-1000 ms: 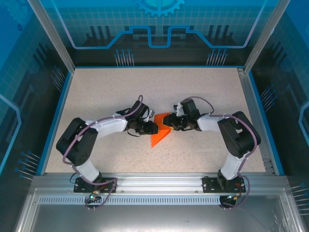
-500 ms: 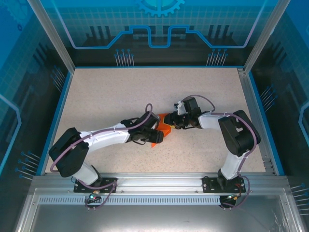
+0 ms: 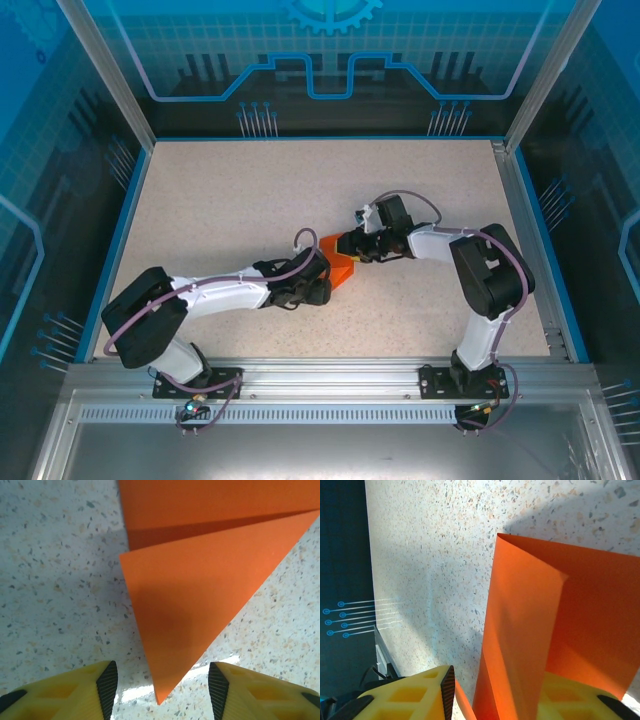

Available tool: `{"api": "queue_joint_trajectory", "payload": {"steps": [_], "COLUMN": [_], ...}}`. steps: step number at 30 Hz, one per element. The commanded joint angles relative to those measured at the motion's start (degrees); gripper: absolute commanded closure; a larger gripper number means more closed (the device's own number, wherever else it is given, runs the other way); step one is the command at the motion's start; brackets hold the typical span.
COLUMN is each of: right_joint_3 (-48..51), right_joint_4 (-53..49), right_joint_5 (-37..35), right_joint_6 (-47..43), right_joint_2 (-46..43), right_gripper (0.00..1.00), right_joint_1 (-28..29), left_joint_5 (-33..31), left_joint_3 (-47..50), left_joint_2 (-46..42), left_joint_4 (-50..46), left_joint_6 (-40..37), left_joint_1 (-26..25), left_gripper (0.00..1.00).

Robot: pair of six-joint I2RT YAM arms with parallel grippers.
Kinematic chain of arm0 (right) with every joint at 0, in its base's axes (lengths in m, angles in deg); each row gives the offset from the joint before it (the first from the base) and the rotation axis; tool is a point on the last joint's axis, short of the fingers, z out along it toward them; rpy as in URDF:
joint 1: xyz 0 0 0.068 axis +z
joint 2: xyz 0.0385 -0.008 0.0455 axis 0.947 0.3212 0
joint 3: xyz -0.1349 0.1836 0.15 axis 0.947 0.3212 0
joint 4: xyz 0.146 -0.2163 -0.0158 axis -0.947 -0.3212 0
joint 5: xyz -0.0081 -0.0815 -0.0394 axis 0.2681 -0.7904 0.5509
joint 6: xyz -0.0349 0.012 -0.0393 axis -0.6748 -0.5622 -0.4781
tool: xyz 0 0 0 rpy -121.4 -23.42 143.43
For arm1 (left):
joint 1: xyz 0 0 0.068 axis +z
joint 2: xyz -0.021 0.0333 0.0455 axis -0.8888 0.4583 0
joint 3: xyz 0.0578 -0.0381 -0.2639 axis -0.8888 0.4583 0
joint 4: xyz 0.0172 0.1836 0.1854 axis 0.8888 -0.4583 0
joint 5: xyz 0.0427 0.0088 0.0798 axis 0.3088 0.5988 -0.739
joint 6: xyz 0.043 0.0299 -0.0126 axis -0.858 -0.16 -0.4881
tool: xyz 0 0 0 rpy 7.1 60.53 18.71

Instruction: Fold a paper plane with a square sheet of paper (pick it up from the middle)

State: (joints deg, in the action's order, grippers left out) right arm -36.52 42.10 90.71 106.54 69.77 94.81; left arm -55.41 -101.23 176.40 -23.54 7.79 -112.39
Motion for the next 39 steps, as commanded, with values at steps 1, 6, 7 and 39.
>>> {"api": "queue_joint_trajectory", "payload": {"steps": [1,6,7,39], "right_joint_3": [-1.3,-1.2,-1.4,-3.5], "right_joint_4": [-3.0,-2.1,-2.5,-4.4], "right_joint_5": [1.3,3.6,3.8,6.4], "right_joint_6": [-2.0,-2.0,-2.4,-2.8], "right_joint_2": [0.6,0.8,0.7,1.2], "right_gripper": [0.62,0.62,0.63,0.65], "right_joint_1": [-1.1,-1.9,-2.0,-2.5], "left_joint_5": [-2.5,-1.8,-1.8,-11.0], "left_joint_3": [-0.4,-1.6,-1.9,-5.8], "left_joint_2": [-1.2,-0.3,-0.1,10.2], "left_joint_4": [2.9,4.7,4.9,5.4], "left_joint_6": [-0.3,-1.9,-2.2,-3.8], "left_joint_1": [-0.4,-0.7,-0.9,-5.9], "left_gripper": [0.45,0.44,0.43,0.42]}}
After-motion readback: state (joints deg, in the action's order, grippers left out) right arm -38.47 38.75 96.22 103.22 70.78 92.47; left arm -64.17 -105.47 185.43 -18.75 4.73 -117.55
